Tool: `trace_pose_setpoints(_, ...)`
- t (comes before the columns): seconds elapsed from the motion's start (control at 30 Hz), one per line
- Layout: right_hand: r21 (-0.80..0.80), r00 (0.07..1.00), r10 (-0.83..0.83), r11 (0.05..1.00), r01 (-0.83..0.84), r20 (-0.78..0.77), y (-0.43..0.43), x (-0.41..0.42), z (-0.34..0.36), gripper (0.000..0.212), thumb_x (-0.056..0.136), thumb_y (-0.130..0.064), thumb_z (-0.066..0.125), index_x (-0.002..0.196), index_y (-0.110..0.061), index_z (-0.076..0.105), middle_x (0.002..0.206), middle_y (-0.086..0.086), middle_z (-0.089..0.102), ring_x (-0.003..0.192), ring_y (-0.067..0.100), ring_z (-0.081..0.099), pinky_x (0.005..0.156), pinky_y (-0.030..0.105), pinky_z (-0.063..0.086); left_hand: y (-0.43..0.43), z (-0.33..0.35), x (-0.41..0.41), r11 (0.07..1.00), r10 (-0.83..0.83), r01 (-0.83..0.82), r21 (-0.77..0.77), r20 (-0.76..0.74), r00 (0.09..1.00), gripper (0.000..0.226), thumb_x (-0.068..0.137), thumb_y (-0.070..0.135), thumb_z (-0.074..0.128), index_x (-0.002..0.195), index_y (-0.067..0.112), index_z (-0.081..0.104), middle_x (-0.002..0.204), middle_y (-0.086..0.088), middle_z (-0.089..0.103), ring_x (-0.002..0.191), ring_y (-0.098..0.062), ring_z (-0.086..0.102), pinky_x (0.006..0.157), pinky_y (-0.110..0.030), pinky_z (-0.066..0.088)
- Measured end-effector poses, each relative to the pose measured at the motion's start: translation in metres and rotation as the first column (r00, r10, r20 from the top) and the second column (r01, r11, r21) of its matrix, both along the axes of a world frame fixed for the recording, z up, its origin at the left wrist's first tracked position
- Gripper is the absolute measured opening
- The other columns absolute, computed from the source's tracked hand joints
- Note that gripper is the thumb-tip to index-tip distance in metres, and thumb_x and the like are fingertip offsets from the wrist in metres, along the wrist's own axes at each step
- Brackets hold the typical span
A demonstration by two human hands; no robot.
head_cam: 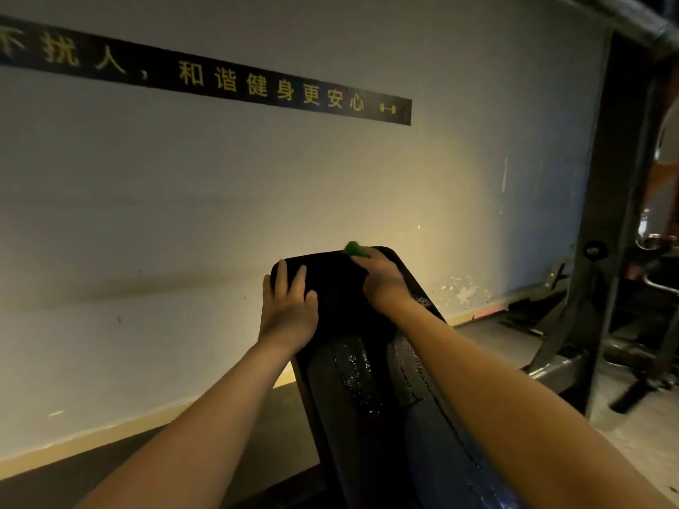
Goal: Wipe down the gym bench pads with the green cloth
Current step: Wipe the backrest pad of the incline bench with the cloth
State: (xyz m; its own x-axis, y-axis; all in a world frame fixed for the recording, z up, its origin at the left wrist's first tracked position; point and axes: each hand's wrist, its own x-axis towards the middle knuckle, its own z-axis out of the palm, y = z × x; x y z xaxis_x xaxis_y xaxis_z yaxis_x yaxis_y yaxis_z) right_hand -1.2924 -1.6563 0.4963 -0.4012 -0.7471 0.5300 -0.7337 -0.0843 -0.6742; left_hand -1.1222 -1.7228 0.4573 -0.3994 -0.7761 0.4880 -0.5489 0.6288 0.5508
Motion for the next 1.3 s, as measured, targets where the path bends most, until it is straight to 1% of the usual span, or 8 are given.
trace_pose_setpoints(0.13,0.054,0.958,-0.282,0.959,0.279,0.052,0.016,-0.043,-0.005,0.042,0.096,-0.006,0.046,0.136,-0.016,0.058,0.147,0.005,0.044,0.12,0.024,0.052,0.088,0.015,0.031,0.011,0.0,-0.001,0.999,0.051,-0.049,-0.017,0.078,0.996,0.053,0.108,0.034,0.024,0.16,0.035,0.012,0.167,0.0,-0.015,0.152,-0.032,-0.017,0.125,-0.043,0.003)
trace_pose_setpoints(0.2,0.079,0.936,-0.353,0.933,0.351,0.007,0.011,-0.043,-0.007,0.043,0.094,-0.004,0.044,0.132,-0.017,0.06,0.149,0.006,0.041,0.123,0.029,0.052,0.088,0.019,0.03,0.014,0.003,-0.003,0.998,0.056,-0.057,0.024,0.069,0.996,0.053,0.107,0.033,0.025,0.159,0.038,0.012,0.167,0.003,-0.016,0.152,-0.031,-0.018,0.125,-0.043,0.005)
trace_pose_setpoints(0.37,0.026,0.966,-0.045,0.998,0.054,-0.256,-0.014,0.005,-0.003,0.058,0.092,0.007,0.042,0.141,-0.021,0.055,0.157,-0.002,0.036,0.14,0.02,0.038,0.114,0.026,0.029,0.015,0.003,-0.006,0.997,0.073,-0.074,0.025,0.043,0.996,0.052,0.105,0.034,0.026,0.156,0.043,0.017,0.167,0.009,-0.012,0.153,-0.025,-0.017,0.125,-0.045,0.008)
trace_pose_setpoints(0.5,0.114,0.924,0.163,0.985,-0.131,-0.346,-0.023,0.016,0.006,0.059,0.095,0.008,0.037,0.146,-0.018,0.049,0.159,-0.001,0.033,0.145,0.016,0.031,0.119,0.021,0.019,0.011,-0.001,-0.004,0.997,0.071,-0.071,-0.008,0.032,0.997,0.051,0.107,0.037,0.026,0.156,0.042,0.018,0.167,0.01,-0.01,0.153,-0.023,-0.017,0.126,-0.044,0.007)
trace_pose_setpoints(0.83,0.041,0.97,-0.231,0.971,0.235,-0.075,-0.026,-0.038,0.016,0.039,0.096,-0.008,0.049,0.135,-0.009,0.057,0.145,0.014,0.044,0.13,0.032,0.047,0.107,0.025,0.032,0.013,-0.006,-0.002,0.998,0.042,-0.042,-0.035,-0.004,0.999,0.051,0.106,0.037,0.024,0.156,0.043,0.019,0.167,0.011,-0.01,0.153,-0.021,-0.018,0.126,-0.045,0.01)
trace_pose_setpoints(1.1,0.099,0.909,0.182,0.983,-0.156,-0.374,-0.035,0.034,0.015,0.056,0.095,0.003,0.039,0.142,-0.023,0.053,0.156,-0.004,0.038,0.143,0.013,0.033,0.117,0.021,0.02,0.009,-0.008,-0.002,0.994,0.036,-0.043,-0.098,-0.071,0.997,0.049,0.107,0.034,0.03,0.156,0.034,0.024,0.167,0.009,-0.002,0.153,-0.018,-0.013,0.124,-0.039,0.011)
trace_pose_setpoints(1.2,0.093,0.945,0.081,0.994,-0.054,-0.316,-0.028,-0.007,0.011,0.049,0.099,-0.004,0.043,0.145,-0.021,0.05,0.159,-0.001,0.034,0.144,0.018,0.032,0.119,0.023,0.021,0.008,-0.009,-0.001,0.997,0.007,-0.014,-0.07,-0.104,0.995,0.05,0.107,0.035,0.028,0.156,0.034,0.024,0.167,0.011,-0.003,0.153,-0.016,-0.013,0.123,-0.038,0.01)
trace_pose_setpoints(1.3,0.023,0.98,-0.103,0.994,0.108,-0.172,-0.016,-0.04,0.001,0.046,0.1,-0.009,0.049,0.145,-0.018,0.049,0.159,-0.001,0.033,0.145,0.018,0.032,0.111,0.009,0.014,0.009,-0.01,-0.001,0.998,-0.005,-0.002,-0.058,-0.122,0.993,0.05,0.106,0.035,0.029,0.156,0.036,0.024,0.167,0.012,-0.004,0.153,-0.016,-0.014,0.123,-0.037,0.009)
